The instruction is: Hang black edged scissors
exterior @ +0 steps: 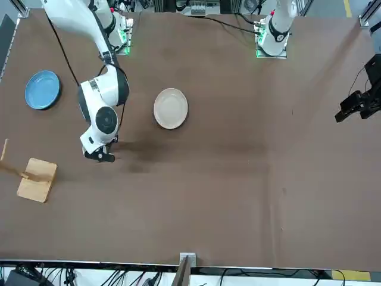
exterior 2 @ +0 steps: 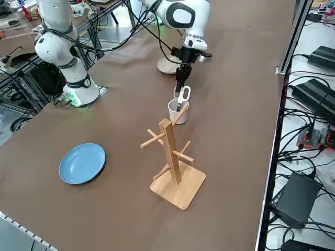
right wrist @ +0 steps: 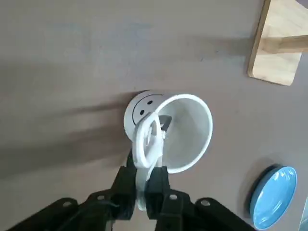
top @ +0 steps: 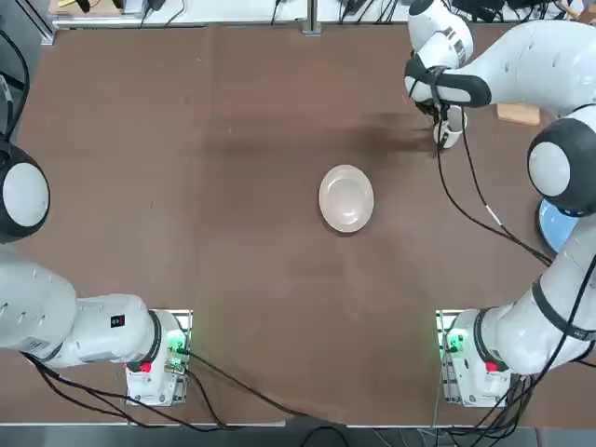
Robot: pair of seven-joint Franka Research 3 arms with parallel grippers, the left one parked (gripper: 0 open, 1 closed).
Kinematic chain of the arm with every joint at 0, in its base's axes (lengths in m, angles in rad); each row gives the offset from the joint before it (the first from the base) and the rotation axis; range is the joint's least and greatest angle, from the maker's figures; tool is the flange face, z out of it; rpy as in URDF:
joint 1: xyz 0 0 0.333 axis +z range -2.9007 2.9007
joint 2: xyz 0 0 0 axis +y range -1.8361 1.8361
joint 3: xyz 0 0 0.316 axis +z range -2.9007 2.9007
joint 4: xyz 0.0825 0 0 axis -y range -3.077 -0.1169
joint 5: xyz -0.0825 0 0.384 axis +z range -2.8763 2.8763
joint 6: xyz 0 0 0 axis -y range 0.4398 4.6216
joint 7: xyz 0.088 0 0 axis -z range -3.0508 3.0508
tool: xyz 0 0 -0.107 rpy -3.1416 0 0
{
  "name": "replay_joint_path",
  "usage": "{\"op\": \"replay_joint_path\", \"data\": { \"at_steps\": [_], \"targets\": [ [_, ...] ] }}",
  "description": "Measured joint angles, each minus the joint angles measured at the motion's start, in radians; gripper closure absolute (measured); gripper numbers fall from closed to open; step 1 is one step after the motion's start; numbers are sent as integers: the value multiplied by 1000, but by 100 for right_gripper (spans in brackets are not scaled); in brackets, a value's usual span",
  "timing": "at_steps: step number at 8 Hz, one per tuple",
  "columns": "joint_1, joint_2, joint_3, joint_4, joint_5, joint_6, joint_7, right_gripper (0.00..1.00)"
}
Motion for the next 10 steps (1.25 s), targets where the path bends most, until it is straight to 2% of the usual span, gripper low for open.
{"op": "replay_joint_path", "data": {
  "at_steps": [3,5,10],
  "targets": [
    [0,-2,-4,6,0,-12,0,89],
    [0,-13,-5,26,-1,-59,0,89],
    [-1,-90,-5,106,16,-176,0,89]
  ]
}}
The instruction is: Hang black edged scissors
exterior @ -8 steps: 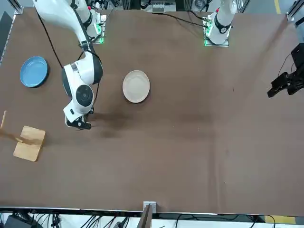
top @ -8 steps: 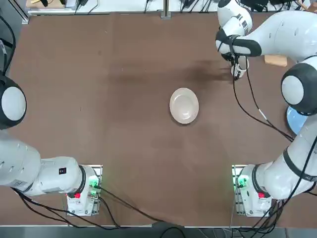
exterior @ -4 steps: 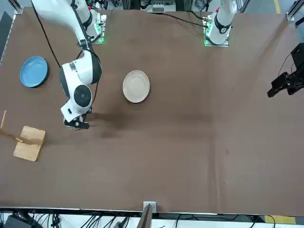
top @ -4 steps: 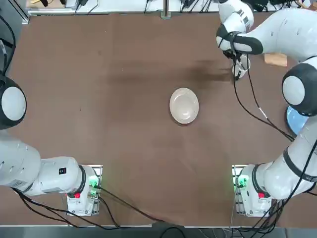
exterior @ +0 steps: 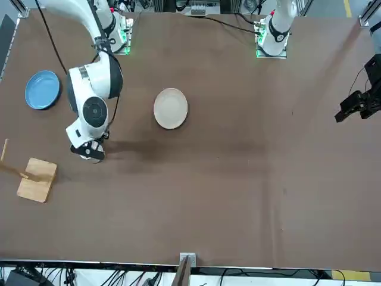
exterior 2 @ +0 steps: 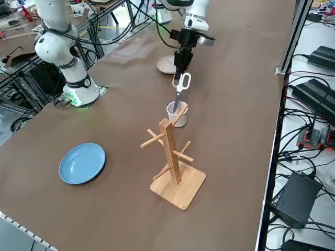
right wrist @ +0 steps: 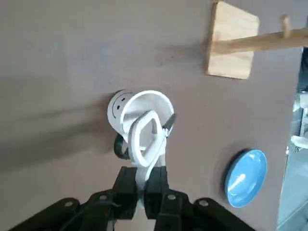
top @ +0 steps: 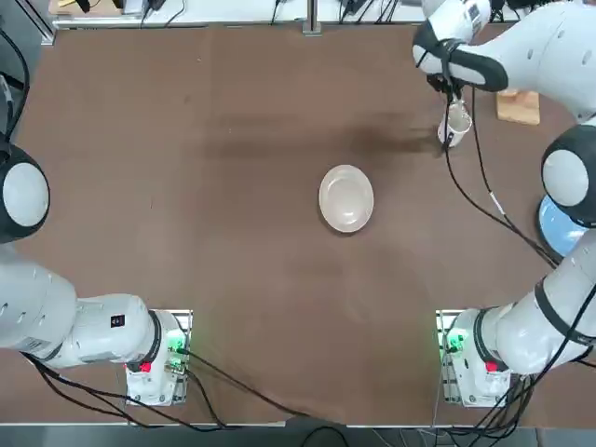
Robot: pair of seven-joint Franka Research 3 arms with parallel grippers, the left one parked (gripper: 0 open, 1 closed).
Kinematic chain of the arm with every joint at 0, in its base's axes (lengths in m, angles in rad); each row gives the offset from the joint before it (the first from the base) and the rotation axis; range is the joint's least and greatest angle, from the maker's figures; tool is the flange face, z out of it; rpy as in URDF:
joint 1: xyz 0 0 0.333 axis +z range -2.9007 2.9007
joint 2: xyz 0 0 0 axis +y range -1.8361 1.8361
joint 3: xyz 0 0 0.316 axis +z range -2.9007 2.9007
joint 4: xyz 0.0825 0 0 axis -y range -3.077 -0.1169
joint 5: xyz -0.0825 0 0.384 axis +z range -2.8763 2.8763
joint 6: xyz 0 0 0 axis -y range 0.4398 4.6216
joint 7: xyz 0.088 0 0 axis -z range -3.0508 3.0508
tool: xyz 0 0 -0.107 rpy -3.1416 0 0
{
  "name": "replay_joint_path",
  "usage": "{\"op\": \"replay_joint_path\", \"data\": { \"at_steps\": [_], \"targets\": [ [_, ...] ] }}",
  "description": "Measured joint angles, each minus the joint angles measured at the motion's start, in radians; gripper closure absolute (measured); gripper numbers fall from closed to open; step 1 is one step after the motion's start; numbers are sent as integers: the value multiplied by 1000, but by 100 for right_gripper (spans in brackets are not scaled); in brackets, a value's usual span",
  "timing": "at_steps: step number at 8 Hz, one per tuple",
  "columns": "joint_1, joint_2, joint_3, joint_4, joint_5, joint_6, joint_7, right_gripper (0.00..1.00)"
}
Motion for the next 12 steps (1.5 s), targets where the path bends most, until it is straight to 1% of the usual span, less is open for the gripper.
{"op": "replay_joint_path", "data": {
  "at_steps": [2,3,4,7,8,10,12],
  "targets": [
    [-9,-17,-11,88,75,-44,-7,89],
    [-38,-28,-16,135,118,-59,-36,89],
    [-88,-40,-21,171,173,-66,-87,89],
    [-309,-52,-29,258,346,-67,-307,89],
    [-363,-51,-29,284,394,-67,-364,89],
    [-447,-46,-29,326,503,-67,-425,89],
    [-499,-40,-29,352,567,-67,-439,89]
  ]
}}
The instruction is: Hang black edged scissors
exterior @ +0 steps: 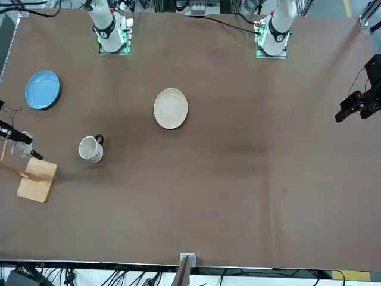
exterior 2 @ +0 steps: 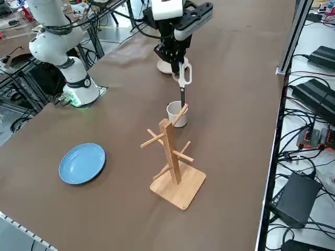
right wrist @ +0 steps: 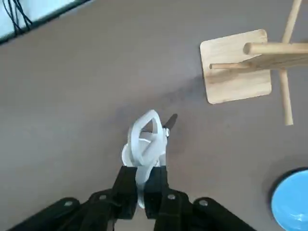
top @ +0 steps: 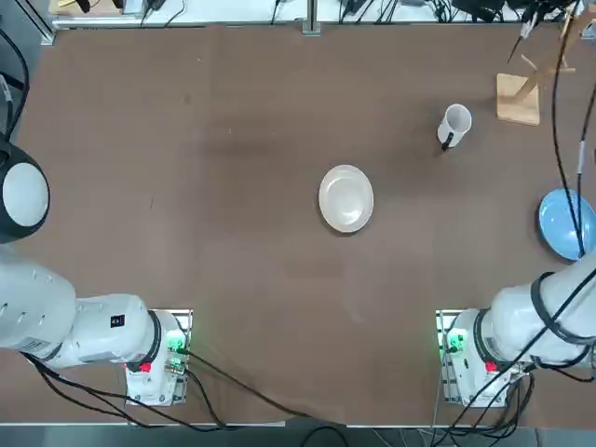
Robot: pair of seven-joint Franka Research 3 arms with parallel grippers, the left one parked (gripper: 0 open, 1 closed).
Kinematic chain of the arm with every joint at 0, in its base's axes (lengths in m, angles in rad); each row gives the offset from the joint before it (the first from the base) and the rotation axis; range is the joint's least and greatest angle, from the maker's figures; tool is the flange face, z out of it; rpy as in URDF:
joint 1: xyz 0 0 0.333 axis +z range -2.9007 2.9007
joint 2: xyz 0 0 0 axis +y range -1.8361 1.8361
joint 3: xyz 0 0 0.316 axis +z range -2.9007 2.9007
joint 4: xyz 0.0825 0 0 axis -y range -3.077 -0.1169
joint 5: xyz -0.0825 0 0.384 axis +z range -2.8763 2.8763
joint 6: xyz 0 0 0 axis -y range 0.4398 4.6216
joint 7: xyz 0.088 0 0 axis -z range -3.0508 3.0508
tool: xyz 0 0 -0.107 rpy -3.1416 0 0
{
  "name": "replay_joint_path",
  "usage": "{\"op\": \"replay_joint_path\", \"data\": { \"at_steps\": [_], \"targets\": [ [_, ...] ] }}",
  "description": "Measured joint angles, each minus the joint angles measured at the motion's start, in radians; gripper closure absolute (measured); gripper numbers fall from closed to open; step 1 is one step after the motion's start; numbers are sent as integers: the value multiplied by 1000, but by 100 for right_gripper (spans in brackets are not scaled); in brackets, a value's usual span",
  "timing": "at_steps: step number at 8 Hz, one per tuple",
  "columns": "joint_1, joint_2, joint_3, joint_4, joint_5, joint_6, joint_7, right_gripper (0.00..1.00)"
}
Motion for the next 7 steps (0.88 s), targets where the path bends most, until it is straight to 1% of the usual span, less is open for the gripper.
{"op": "replay_joint_path", "data": {
  "at_steps": [1,4,5,7],
  "targets": [
    [-15,5,0,14,21,0,0,89],
    [-92,56,1,93,156,1,-3,89],
    [-114,77,1,116,176,1,-8,89],
    [-129,119,3,148,183,1,-9,89]
  ]
}}
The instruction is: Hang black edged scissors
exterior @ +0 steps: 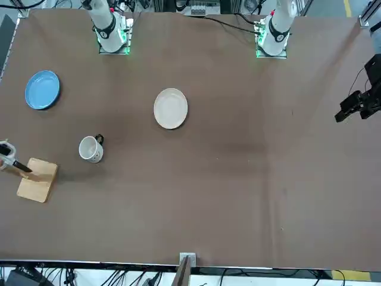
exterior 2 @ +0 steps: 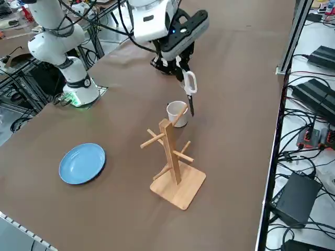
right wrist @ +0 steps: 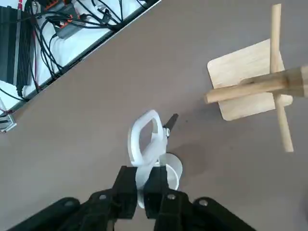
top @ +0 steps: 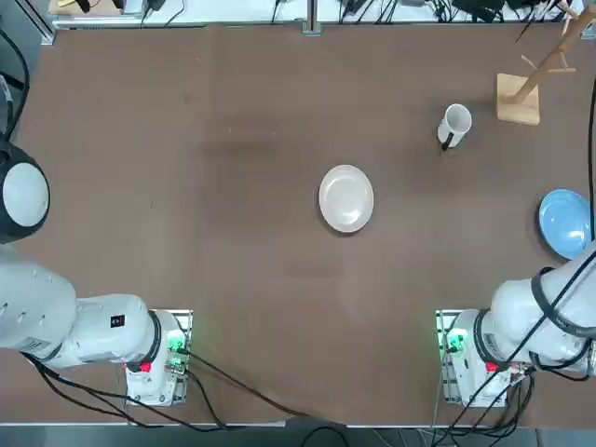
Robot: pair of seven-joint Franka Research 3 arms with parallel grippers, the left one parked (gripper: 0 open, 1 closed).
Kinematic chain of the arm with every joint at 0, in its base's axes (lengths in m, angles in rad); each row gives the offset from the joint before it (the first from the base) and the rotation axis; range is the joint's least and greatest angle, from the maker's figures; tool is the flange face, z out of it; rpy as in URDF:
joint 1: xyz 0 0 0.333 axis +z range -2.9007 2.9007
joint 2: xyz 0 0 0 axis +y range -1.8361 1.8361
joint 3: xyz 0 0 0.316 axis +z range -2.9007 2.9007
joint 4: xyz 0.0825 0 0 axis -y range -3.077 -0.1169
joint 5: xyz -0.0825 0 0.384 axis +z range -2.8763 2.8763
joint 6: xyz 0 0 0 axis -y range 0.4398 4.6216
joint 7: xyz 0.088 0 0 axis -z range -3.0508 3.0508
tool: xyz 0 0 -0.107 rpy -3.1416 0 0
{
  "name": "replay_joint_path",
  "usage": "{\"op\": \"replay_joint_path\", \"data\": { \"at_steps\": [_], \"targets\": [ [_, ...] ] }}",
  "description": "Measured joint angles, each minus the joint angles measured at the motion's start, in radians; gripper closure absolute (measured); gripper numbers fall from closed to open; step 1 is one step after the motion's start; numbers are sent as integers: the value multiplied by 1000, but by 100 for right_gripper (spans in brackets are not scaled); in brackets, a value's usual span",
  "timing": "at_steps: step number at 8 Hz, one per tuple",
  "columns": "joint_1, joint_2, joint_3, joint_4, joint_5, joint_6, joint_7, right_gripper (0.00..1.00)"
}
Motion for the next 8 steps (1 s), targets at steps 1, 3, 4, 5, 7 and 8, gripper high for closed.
{"op": "replay_joint_path", "data": {
  "at_steps": [1,3,4,5,7,8],
  "targets": [
    [-8,17,1,8,8,0,0,89],
    [-32,38,1,18,26,3,0,89],
    [-41,44,3,29,28,3,0,89],
    [-51,55,4,47,29,3,0,89],
    [-72,74,5,73,30,2,-5,89],
    [-76,77,5,75,30,2,-6,89]
  ]
}}
